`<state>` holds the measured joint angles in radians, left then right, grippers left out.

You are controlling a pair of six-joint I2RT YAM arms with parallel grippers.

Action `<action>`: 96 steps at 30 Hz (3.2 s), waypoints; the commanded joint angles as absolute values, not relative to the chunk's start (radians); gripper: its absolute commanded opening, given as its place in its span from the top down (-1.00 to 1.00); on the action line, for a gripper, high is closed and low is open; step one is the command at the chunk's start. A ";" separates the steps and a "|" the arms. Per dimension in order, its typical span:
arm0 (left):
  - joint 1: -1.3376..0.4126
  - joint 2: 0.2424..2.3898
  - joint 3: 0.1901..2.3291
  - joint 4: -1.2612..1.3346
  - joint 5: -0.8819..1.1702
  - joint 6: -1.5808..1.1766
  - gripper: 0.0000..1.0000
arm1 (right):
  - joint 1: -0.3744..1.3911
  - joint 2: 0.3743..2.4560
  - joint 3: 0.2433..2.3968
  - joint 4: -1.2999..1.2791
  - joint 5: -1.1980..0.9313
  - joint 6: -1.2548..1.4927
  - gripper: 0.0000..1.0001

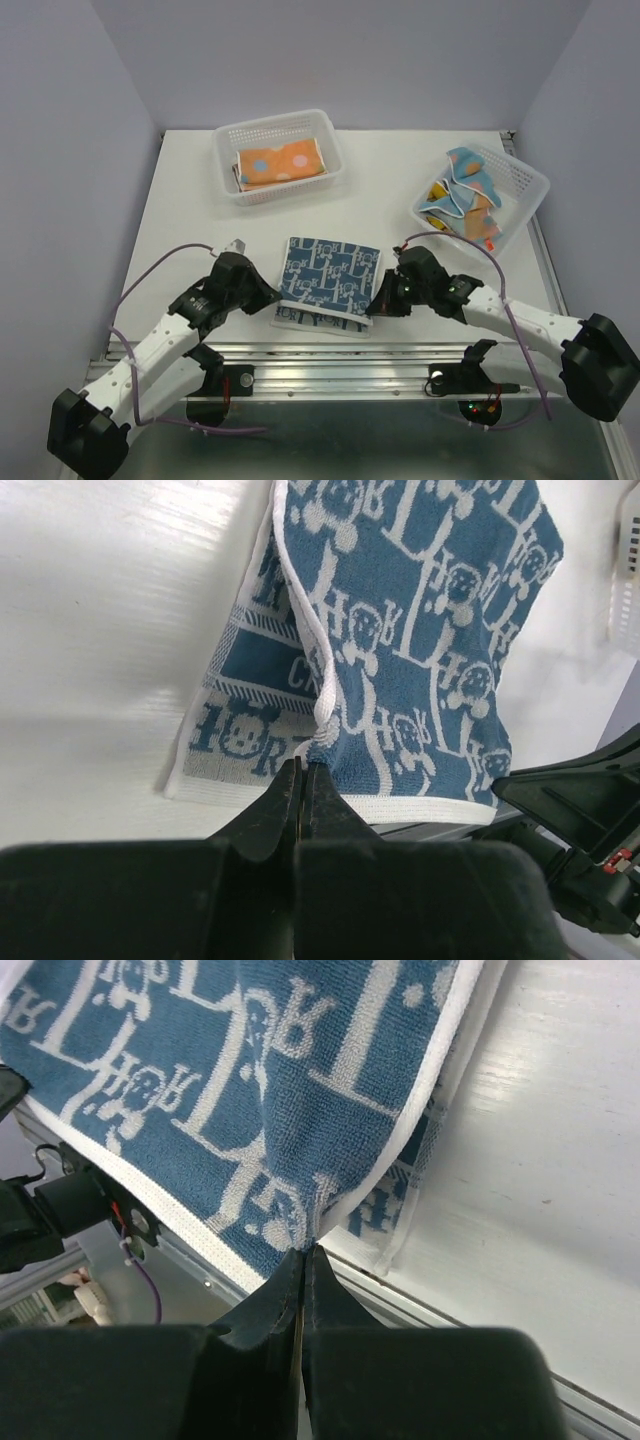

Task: Fold and stack the towels
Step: Fold the towel

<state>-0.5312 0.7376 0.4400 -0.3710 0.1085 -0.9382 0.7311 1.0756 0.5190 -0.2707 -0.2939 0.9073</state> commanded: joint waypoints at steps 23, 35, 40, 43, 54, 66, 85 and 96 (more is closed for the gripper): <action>-0.580 0.837 0.581 -0.482 0.008 -0.902 -0.98 | 0.742 1.121 0.648 -0.323 -0.212 0.790 -1.00; -0.565 1.282 0.862 -0.245 -0.196 -0.706 -0.97 | 0.707 1.319 0.879 -0.402 0.322 0.681 -1.00; -0.500 1.439 0.934 -0.203 -0.175 -0.647 -0.95 | 0.620 1.491 0.946 -0.374 0.272 0.654 -1.00; -0.480 1.515 0.962 -0.167 -0.130 -0.623 -0.82 | 0.585 1.555 0.977 -0.354 0.244 0.629 -1.00; -0.442 1.727 1.066 -0.137 -0.069 -0.595 0.02 | 0.540 1.687 1.040 -0.334 0.253 0.591 -0.71; -0.437 1.835 1.089 -0.126 -0.011 -0.581 0.83 | 0.523 1.755 1.055 -0.314 0.227 0.574 0.21; -0.437 1.626 1.020 -0.040 -0.020 -0.583 1.00 | 0.525 1.516 0.986 -0.198 0.065 0.408 0.99; -0.439 1.375 0.724 0.089 0.087 -0.655 1.00 | 0.554 1.293 0.779 -0.163 -0.126 0.474 0.99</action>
<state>-0.4412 1.4734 0.8104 0.0223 0.0498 -0.6182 0.5407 1.3815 0.8543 -0.2077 -0.0460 0.4458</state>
